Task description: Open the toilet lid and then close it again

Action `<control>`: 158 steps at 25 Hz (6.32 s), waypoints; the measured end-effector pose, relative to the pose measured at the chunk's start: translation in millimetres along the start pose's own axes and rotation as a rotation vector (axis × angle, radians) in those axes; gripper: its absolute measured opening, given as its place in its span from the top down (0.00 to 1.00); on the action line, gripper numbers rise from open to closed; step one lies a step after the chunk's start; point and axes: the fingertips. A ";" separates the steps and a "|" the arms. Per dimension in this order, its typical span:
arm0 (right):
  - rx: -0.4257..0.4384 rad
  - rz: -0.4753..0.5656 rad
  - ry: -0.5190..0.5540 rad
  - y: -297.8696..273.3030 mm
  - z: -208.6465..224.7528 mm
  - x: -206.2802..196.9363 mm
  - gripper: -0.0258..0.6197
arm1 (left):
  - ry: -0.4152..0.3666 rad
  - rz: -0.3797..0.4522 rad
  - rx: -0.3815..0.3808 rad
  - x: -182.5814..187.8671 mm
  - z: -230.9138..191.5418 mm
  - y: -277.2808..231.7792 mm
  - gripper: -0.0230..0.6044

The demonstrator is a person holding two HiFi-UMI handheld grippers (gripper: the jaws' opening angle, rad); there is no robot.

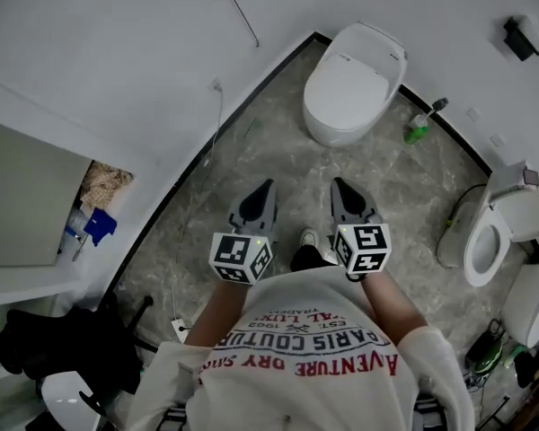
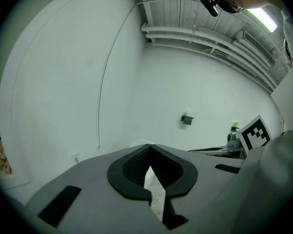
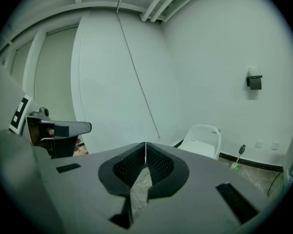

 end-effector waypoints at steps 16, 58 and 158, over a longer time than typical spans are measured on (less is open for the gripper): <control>-0.146 -0.037 -0.091 -154.8 160.1 49.7 0.93 | -0.039 -0.098 -0.161 34.9 -45.4 -254.8 0.95; -0.374 -0.366 -0.070 -459.2 340.2 -232.7 0.93 | -0.469 -0.394 -0.649 -293.5 -161.0 -606.8 0.95; -0.399 -0.495 0.579 -480.4 622.1 144.0 0.91 | -1.097 -0.192 -0.901 14.6 28.6 -896.5 0.84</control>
Point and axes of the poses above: the fingertips, and each gripper's own axes: y backward along the fingers, z to its right, x out of its top, and after that the axes turned 3 degrees about x, right-handed
